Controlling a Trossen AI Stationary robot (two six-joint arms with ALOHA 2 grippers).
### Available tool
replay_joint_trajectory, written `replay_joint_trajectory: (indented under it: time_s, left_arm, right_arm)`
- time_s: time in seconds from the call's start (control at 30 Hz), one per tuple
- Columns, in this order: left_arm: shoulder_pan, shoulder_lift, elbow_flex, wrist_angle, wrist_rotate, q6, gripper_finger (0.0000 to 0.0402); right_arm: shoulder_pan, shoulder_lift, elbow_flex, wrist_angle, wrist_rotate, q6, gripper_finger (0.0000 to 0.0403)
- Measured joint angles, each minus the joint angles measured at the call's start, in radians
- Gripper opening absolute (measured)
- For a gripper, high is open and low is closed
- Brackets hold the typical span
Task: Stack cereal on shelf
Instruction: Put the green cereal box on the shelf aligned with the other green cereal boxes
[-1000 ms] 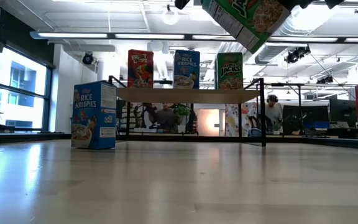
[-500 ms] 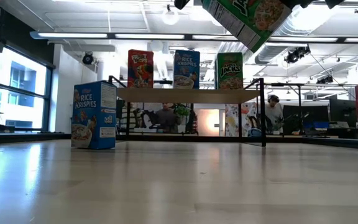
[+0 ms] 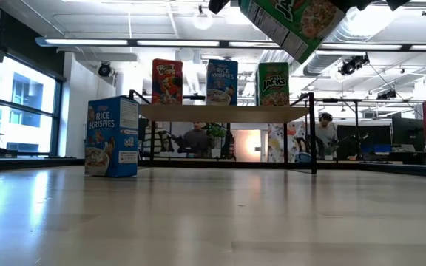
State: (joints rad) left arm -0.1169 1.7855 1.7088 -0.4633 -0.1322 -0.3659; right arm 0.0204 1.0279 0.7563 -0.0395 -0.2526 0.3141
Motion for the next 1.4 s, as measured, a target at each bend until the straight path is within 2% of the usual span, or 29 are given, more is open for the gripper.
replay_joint_trajectory:
  time_s: [0.13,0.6,0.87,1.1,1.4]
  left_arm:
    - [0.001,0.0,0.0,0.0,-0.006,-0.001,0.0244]
    - [0.032,-0.035,0.0,0.0,-0.008,0.001,0.0246]
    - [0.066,-0.078,0.0,-0.019,-0.008,0.017,0.0246]
    - [0.092,-0.123,0.002,-0.025,-0.007,0.072,0.0246]
    - [0.119,-0.223,0.001,-0.091,-0.008,0.109,0.0246]
  right_arm:
    - [0.0,-0.001,0.0,0.0,-0.002,0.0,0.0177]
    - [-0.001,-0.064,0.0,-0.061,0.041,0.0,0.0177]
    - [-0.013,-0.111,0.001,-0.111,0.109,-0.02,0.0177]
    - [-0.081,-0.171,0.001,-0.116,0.141,-0.035,0.0177]
    - [-0.228,-0.245,0.001,-0.06,0.139,-0.126,0.0177]
